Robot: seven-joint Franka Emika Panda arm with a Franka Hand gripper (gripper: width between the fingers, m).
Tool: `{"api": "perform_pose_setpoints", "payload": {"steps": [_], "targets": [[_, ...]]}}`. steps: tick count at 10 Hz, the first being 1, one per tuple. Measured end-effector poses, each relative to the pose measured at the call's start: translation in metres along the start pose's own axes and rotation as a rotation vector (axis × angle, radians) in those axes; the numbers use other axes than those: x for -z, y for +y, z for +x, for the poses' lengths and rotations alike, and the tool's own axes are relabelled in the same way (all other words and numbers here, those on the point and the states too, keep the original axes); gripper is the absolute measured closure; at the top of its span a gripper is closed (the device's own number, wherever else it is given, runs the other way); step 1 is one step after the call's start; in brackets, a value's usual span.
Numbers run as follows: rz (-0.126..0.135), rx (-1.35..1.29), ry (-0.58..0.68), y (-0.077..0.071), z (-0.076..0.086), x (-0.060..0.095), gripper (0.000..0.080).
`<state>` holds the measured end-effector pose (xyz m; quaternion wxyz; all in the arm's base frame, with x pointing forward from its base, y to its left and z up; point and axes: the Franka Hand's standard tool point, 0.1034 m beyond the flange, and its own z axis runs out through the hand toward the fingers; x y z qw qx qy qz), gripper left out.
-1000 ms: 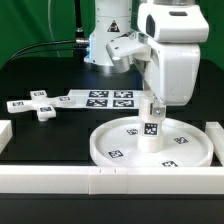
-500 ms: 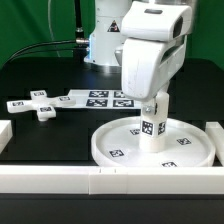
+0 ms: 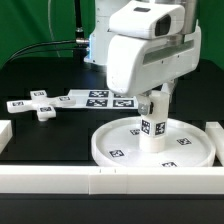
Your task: Assemble round table
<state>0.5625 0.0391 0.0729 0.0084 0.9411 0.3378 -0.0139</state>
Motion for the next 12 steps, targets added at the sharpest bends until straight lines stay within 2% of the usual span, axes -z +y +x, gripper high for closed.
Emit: {"api": "perform_pose_setpoints", "payload": {"steps": [2, 5, 9, 10, 12], "targets": [[0.028, -0.271, -0.002, -0.0019, -0.0012, -0.0002, 0.0392], [0.027, -0.439, 0.019, -0.0003, 0.0008, -0.0002, 0.0392], [0.05, -0.767, 0.02, 0.0003, 0.0004, -0.0002, 0.0392], [0.061, -0.835, 0.021, 0.0007, 0.0001, -0.0001, 0.0392], [0.11, -1.127, 0.016, 0.0006, -0.0026, -0.0002, 0.0392]]}}
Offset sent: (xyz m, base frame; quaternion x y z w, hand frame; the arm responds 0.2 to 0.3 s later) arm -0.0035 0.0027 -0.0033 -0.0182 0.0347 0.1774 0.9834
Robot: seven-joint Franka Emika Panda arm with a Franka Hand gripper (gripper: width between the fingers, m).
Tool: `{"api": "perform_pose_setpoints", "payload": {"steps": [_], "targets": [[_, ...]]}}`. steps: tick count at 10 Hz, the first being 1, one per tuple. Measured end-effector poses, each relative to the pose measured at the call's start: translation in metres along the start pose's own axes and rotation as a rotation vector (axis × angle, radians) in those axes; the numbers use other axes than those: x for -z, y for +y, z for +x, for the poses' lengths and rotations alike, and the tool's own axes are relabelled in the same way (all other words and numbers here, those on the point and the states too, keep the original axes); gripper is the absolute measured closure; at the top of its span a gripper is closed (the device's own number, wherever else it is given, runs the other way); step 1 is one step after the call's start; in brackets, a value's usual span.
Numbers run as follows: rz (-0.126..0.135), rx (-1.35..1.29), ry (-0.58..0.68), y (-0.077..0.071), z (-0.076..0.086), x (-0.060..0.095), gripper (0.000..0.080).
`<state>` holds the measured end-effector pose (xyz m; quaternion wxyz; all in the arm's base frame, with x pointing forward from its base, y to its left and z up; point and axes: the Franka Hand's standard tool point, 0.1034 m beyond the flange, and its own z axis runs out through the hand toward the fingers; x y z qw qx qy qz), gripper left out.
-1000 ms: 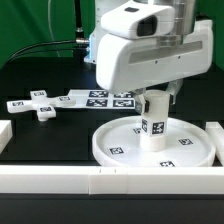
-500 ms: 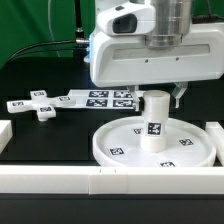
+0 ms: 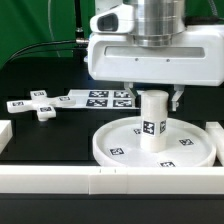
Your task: Assemble round table
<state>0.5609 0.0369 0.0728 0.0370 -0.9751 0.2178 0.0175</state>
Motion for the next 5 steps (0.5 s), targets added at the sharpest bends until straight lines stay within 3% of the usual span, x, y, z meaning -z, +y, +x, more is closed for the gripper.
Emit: {"api": "perform_pose_setpoints", "payload": {"steps": [3, 5], "targets": [[0.028, -0.306, -0.016, -0.0007, -0.0009, -0.0004, 0.0392], [0.031, -0.416, -0.019, -0.0014, -0.0009, -0.0004, 0.0392]]}}
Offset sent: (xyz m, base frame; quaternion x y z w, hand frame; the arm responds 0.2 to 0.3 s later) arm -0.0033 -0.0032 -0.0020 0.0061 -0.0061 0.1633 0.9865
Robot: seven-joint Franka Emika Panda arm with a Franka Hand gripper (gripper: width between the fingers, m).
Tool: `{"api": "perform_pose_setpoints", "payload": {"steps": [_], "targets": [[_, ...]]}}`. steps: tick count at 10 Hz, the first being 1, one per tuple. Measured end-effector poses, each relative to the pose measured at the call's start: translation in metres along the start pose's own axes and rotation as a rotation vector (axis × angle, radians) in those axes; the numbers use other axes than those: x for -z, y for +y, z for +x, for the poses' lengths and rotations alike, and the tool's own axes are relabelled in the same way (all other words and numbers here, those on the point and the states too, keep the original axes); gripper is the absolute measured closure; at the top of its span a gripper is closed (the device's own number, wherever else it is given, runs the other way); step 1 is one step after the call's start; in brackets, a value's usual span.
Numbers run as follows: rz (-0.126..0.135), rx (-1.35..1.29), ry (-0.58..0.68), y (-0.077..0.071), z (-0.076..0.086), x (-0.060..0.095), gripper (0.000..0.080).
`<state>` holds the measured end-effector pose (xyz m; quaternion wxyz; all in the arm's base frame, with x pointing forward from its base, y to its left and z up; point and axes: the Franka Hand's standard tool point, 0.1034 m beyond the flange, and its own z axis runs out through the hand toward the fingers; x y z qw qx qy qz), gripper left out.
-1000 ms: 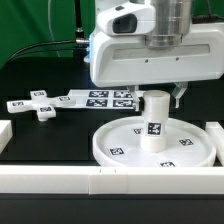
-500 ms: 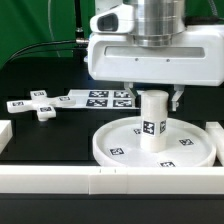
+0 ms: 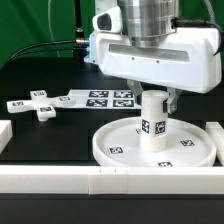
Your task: Assemble round table
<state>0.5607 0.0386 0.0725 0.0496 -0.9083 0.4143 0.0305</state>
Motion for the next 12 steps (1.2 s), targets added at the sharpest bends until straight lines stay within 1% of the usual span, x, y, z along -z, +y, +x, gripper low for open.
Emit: {"api": "perform_pose_setpoints", "payload": {"steps": [2, 3, 4, 5, 6, 9, 11, 12], "targets": [[0.001, 0.048, -0.001, -0.0002, -0.0004, -0.0003, 0.0387], [0.001, 0.049, -0.002, -0.0005, -0.0008, -0.0004, 0.02], [0.0, 0.144, 0.003, -0.0026, 0.0008, 0.0, 0.02], [0.004, 0.273, 0.009, -0.0045, 0.0018, -0.0005, 0.016], [0.005, 0.363, 0.014, -0.0026, 0.0014, -0.0024, 0.0153], [0.002, 0.574, 0.014, -0.0018, 0.0014, -0.0031, 0.015], [-0.009, 0.825, 0.017, -0.0049, 0.0032, -0.0011, 0.015], [-0.008, 0.906, 0.016, -0.0067, 0.0018, -0.0012, 0.015]]}}
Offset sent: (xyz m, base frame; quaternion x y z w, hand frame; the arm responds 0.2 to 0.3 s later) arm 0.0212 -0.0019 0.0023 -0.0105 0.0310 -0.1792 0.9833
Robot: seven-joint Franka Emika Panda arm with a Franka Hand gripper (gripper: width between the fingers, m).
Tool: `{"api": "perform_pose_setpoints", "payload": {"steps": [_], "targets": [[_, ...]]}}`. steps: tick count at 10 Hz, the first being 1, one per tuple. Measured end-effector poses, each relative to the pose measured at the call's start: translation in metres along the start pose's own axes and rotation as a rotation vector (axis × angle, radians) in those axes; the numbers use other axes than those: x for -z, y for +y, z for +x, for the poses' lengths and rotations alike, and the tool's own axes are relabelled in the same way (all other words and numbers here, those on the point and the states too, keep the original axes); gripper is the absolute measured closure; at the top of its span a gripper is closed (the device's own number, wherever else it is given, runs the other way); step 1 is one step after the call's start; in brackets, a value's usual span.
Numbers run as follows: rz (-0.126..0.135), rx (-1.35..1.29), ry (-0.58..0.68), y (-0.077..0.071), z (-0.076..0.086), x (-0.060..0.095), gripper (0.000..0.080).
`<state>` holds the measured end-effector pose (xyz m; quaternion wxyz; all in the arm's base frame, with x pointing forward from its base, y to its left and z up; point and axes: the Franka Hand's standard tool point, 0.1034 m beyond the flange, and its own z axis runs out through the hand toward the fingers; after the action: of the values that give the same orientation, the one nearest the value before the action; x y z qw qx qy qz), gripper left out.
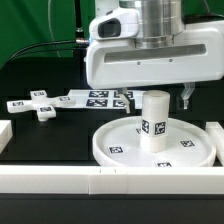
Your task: Assemble round table
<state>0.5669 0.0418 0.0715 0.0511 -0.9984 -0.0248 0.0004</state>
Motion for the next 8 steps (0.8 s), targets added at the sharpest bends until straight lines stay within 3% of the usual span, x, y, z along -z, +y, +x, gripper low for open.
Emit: {"api": "perform_pose_setpoints", "payload": {"steps": [6, 8], "targets": [[-0.012, 0.466, -0.005, 0.0006, 0.0001, -0.0001, 0.015], [-0.044, 0.761, -0.019, 0.0001, 0.0035, 0.0009, 0.015]]}}
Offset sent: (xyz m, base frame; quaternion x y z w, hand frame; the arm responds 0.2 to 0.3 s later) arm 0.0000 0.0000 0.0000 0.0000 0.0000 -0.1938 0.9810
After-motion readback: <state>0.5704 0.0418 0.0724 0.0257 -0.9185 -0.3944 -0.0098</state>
